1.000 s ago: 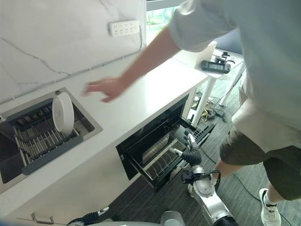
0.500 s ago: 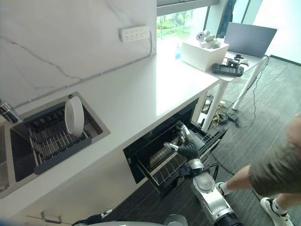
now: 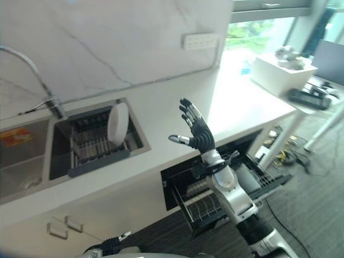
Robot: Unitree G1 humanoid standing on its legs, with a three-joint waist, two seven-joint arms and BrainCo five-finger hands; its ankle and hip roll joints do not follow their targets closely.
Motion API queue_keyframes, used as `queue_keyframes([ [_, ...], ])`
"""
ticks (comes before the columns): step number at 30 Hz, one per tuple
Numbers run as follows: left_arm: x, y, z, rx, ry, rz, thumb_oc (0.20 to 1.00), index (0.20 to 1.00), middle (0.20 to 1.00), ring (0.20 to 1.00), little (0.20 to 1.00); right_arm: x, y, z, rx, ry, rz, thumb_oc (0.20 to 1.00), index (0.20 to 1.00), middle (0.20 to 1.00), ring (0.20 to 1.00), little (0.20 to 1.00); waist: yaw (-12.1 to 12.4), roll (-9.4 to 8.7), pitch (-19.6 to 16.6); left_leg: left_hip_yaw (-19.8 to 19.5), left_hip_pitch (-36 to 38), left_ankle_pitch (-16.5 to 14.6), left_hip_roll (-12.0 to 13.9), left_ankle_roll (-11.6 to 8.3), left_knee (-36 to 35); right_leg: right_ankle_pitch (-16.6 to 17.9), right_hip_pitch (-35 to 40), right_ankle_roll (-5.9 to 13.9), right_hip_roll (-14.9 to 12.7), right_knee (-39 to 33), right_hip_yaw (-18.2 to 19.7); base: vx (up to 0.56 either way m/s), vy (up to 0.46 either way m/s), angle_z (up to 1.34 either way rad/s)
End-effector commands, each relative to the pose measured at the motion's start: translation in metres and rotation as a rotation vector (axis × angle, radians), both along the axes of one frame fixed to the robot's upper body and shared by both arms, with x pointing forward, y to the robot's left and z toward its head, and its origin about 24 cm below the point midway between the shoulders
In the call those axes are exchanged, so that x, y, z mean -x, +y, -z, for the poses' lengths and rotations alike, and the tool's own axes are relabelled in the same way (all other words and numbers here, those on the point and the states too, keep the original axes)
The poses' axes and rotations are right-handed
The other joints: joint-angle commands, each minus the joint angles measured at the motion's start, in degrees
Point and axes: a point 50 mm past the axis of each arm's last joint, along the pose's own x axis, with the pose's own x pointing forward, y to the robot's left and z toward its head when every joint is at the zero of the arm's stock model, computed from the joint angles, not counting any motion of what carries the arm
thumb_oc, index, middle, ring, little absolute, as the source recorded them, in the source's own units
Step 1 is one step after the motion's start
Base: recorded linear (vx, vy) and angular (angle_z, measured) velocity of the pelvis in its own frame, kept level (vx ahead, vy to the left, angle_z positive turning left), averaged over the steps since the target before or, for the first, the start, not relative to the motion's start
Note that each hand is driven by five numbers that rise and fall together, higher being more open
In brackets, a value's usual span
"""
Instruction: Place the dishes in the dishwasher.
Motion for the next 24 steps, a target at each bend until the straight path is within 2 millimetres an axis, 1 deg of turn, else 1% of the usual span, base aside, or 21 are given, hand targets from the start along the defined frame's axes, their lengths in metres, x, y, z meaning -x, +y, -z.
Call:
queue_keyframes([
  [1,0.060,-0.001,0.011,0.012,0.200,-0.001,1.000,1.000,1.000,1.000,1.000,-0.003,-0.006,-0.022,-0.109,-0.062,0.014,1.000,1.000,1.000,1.000,1.000,0.3,-1.09,1.7,-0.4,1.6,-7.1,0.2,0.57,3.9,2.0,-1.7,-0.11,-0.6,0.8,1.0,0.08,0.024,0.49],
  [4,0.071,0.008,0.010,0.024,0.213,-0.029,1.000,1.000,1.000,1.000,1.000,-0.023,-0.017,-0.036,-0.160,-0.066,0.079,1.000,1.000,1.000,1.000,1.000,3.2,-0.91,2.4,-2.6,1.6,-7.0,-0.8,0.57,3.9,1.7,-0.3,-0.08,-1.3,0.8,-1.0,0.10,0.036,0.52],
  [5,0.072,0.011,0.010,0.024,0.215,-0.033,1.000,1.000,1.000,1.000,1.000,-0.027,-0.018,-0.040,-0.180,-0.068,0.092,1.000,1.000,1.000,1.000,1.000,3.8,-0.89,2.3,-3.1,1.3,-6.7,-1.1,0.66,3.9,1.9,-0.3,-0.07,-1.5,0.8,-1.5,0.11,0.056,0.84],
  [6,0.073,0.016,0.009,0.020,0.219,-0.039,1.000,1.000,1.000,1.000,1.000,-0.037,-0.022,-0.045,-0.203,-0.064,0.132,1.000,1.000,1.000,1.000,1.000,5.1,-0.74,2.6,-4.1,1.5,-6.8,-1.7,0.77,3.9,1.7,0.6,-0.01,-1.8,0.8,-2.2,0.08,0.062,0.78],
  [10,0.083,0.022,0.008,0.022,0.239,-0.068,1.000,1.000,1.000,1.000,1.000,-0.050,-0.029,-0.051,-0.217,-0.072,0.218,1.000,1.000,1.000,1.000,1.000,7.2,-0.64,2.5,-5.9,1.2,-6.4,-2.7,1.04,3.9,1.5,1.5,0.16,-2.2,0.8,-3.3,0.05,0.058,0.54],
  [13,0.085,0.026,0.007,0.025,0.246,-0.083,1.000,1.000,1.000,1.000,1.000,-0.056,-0.035,-0.053,-0.226,-0.067,0.256,1.000,1.000,1.000,1.000,1.000,8.0,-0.65,2.4,-6.8,0.6,-6.0,-3.3,1.20,3.9,1.7,1.6,0.26,-2.4,0.8,-3.9,0.04,0.045,0.31],
  [14,0.087,0.029,0.007,0.026,0.249,-0.086,1.000,1.000,1.000,1.000,1.000,-0.061,-0.039,-0.054,-0.228,-0.055,0.273,1.000,1.000,1.000,1.000,1.000,8.7,-0.62,2.6,-7.2,0.9,-6.1,-3.5,1.16,3.9,1.4,2.1,0.34,-2.5,0.8,-4.1,0.06,0.049,0.23],
  [17,0.087,0.030,0.007,0.025,0.247,-0.083,1.000,1.000,1.000,1.000,1.000,-0.068,-0.041,-0.055,-0.231,-0.033,0.294,1.000,1.000,1.000,1.000,1.000,9.8,-0.59,2.8,-8.0,0.4,-5.9,-4.1,1.24,3.9,1.5,2.4,0.56,-2.8,0.8,-4.7,0.05,0.045,0.08],
  [21,0.088,0.032,0.006,0.019,0.251,-0.054,1.000,1.000,1.000,1.000,1.000,-0.074,-0.045,-0.053,-0.266,-0.011,0.351,1.000,1.000,1.000,1.000,1.000,10.8,-0.50,2.9,-8.5,-0.2,-5.6,-4.6,1.37,3.9,1.4,2.7,0.78,-3.1,0.8,-5.6,0.02,0.032,0.19],
  [24,0.089,0.030,0.007,0.023,0.251,-0.055,1.000,1.000,1.000,1.000,1.000,-0.074,-0.050,-0.053,-0.283,-0.031,0.402,1.000,1.000,1.000,1.000,1.000,11.0,-0.41,3.0,-8.8,-0.4,-5.5,-4.7,1.36,3.9,1.4,2.7,0.84,-3.1,0.8,-5.6,0.02,0.018,0.13],
])
